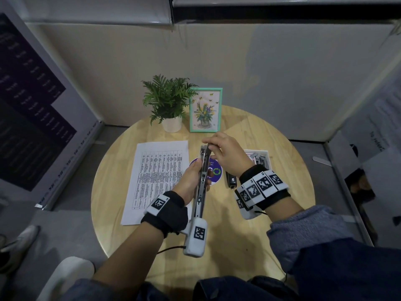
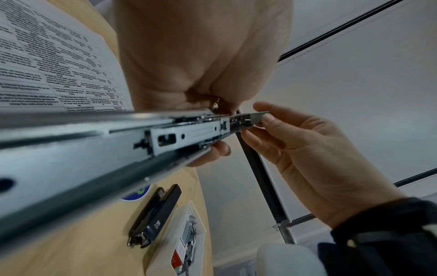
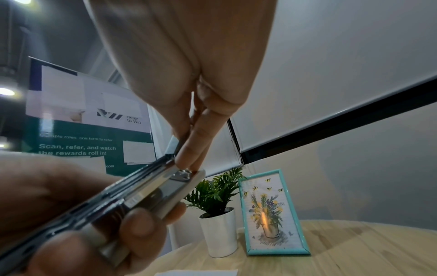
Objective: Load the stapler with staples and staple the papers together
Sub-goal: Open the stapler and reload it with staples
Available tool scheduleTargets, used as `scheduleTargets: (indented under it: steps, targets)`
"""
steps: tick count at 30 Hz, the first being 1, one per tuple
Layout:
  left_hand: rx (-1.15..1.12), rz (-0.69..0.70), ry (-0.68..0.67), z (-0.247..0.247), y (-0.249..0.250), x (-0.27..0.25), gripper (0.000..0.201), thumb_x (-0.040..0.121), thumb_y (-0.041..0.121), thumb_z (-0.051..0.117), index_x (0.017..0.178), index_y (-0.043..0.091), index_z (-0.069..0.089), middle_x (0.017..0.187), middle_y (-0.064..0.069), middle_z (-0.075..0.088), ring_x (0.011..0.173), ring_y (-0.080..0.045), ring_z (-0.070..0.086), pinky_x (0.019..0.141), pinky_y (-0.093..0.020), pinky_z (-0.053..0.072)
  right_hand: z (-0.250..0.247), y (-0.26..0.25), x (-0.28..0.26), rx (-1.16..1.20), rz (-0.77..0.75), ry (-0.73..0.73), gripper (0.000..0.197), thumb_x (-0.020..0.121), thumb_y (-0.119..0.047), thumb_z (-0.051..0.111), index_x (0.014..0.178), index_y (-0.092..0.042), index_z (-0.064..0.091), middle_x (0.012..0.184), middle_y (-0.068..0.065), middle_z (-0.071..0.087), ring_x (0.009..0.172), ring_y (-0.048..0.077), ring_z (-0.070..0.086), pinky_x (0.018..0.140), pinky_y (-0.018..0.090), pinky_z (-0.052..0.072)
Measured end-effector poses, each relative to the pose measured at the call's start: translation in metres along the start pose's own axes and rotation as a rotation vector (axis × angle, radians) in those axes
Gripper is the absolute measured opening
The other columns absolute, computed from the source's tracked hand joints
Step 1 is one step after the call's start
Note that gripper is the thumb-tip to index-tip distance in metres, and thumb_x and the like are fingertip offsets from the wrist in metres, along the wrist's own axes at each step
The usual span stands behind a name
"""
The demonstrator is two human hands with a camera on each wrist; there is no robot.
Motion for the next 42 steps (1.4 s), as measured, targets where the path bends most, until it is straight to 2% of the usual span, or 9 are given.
scheduleTargets:
  steps: [6, 12, 17, 23, 27, 29, 33, 38, 42]
  targets:
    - [0.004, -0.017, 0.007, 0.0, 0.001, 0.001, 0.035, 0.1, 0.04, 0.028, 0.103, 0.012, 0.047, 0.07, -0.004, 0.056, 0.041, -0.01, 0.049, 0.041, -0.02, 0.041, -0.002, 0.002, 0.001, 0.037, 0.015, 0.014, 0.029, 0.092, 0.0, 0.047, 0.115, -0.004, 0.063, 0.108, 0.014, 0.059, 0.101, 0.029, 0.06, 0.088, 0.048, 0.052]
    - [0.016, -0.023, 0.015, 0.003, -0.001, -0.001, 0.036, 0.099, 0.041, 0.029, 0.087, 0.016, 0.052, 0.071, -0.004, 0.055, 0.043, -0.01, 0.048, 0.042, -0.022, 0.041, -0.002, 0.0, 0.001, -0.108, -0.006, -0.022, 0.03, 0.093, -0.001, 0.046, 0.118, -0.004, 0.061, 0.108, 0.014, 0.058, 0.102, 0.027, 0.057, 0.092, 0.036, 0.046]
    - [0.022, -0.052, 0.023, 0.007, 0.004, -0.007, 0.049, 0.092, 0.057, 0.035, 0.077, 0.015, 0.054, 0.062, -0.001, 0.05, 0.043, -0.012, 0.041, 0.041, -0.023, 0.035, 0.002, 0.001, -0.001, -0.124, -0.012, -0.055, 0.031, 0.093, -0.003, 0.046, 0.12, -0.005, 0.061, 0.107, 0.014, 0.057, 0.101, 0.026, 0.057, 0.089, 0.031, 0.044]
    - [0.006, -0.055, 0.022, 0.007, 0.005, -0.009, 0.047, 0.089, 0.059, 0.039, 0.076, 0.017, 0.056, 0.062, 0.0, 0.046, 0.046, -0.013, 0.038, 0.043, -0.023, 0.032, 0.005, 0.0, -0.003, -0.056, -0.034, -0.035, 0.031, 0.092, -0.001, 0.047, 0.119, -0.005, 0.062, 0.102, 0.014, 0.058, 0.097, 0.026, 0.058, 0.09, 0.04, 0.048]
    - [-0.075, -0.046, -0.02, 0.005, 0.006, -0.009, 0.05, 0.092, 0.055, 0.037, 0.069, 0.025, 0.07, 0.063, 0.0, 0.049, 0.045, -0.011, 0.041, 0.043, -0.022, 0.035, 0.001, 0.002, -0.004, 0.141, 0.014, 0.063, 0.028, 0.09, 0.001, 0.049, 0.112, -0.006, 0.064, 0.102, -0.002, 0.055, 0.101, 0.024, 0.059, 0.089, 0.046, 0.053]
    - [-0.105, -0.068, -0.021, 0.004, 0.007, -0.009, 0.051, 0.093, 0.054, 0.036, 0.071, 0.023, 0.069, 0.064, -0.001, 0.049, 0.043, -0.01, 0.043, 0.042, -0.02, 0.037, 0.001, 0.001, -0.004, 0.176, 0.016, 0.052, 0.027, 0.09, 0.001, 0.049, 0.11, -0.007, 0.066, 0.099, -0.005, 0.054, 0.101, 0.025, 0.06, 0.087, 0.047, 0.054]
    - [-0.114, -0.109, -0.017, 0.003, 0.006, -0.008, 0.048, 0.092, 0.056, 0.036, 0.077, 0.014, 0.055, 0.066, -0.002, 0.049, 0.038, -0.009, 0.046, 0.039, -0.018, 0.039, 0.003, -0.002, -0.004, 0.081, -0.033, 0.007, 0.026, 0.088, 0.001, 0.052, 0.106, -0.008, 0.069, 0.096, -0.003, 0.057, 0.098, 0.02, 0.06, 0.093, 0.04, 0.05]
    - [-0.099, -0.105, -0.035, 0.003, 0.004, -0.007, 0.049, 0.092, 0.056, 0.035, 0.08, 0.014, 0.054, 0.066, -0.002, 0.049, 0.04, -0.01, 0.045, 0.04, -0.02, 0.04, 0.006, 0.0, -0.006, 0.058, -0.029, 0.012, 0.026, 0.088, 0.0, 0.053, 0.106, -0.01, 0.069, 0.097, 0.001, 0.061, 0.097, 0.02, 0.061, 0.092, 0.035, 0.049]
    - [-0.092, -0.099, -0.048, 0.003, 0.005, -0.008, 0.047, 0.091, 0.058, 0.036, 0.081, 0.016, 0.054, 0.065, -0.001, 0.048, 0.041, -0.01, 0.045, 0.041, -0.02, 0.039, 0.003, 0.0, -0.007, 0.134, -0.01, 0.046, 0.027, 0.088, 0.001, 0.052, 0.106, -0.01, 0.069, 0.099, -0.003, 0.06, 0.098, 0.015, 0.059, 0.09, 0.026, 0.047]
Point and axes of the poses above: each hand's wrist, its own x-axis towards the middle knuckle, its own z-axis out of the palm, y = z × x, the point moved 3 cm from there along x, towards the middle knuckle
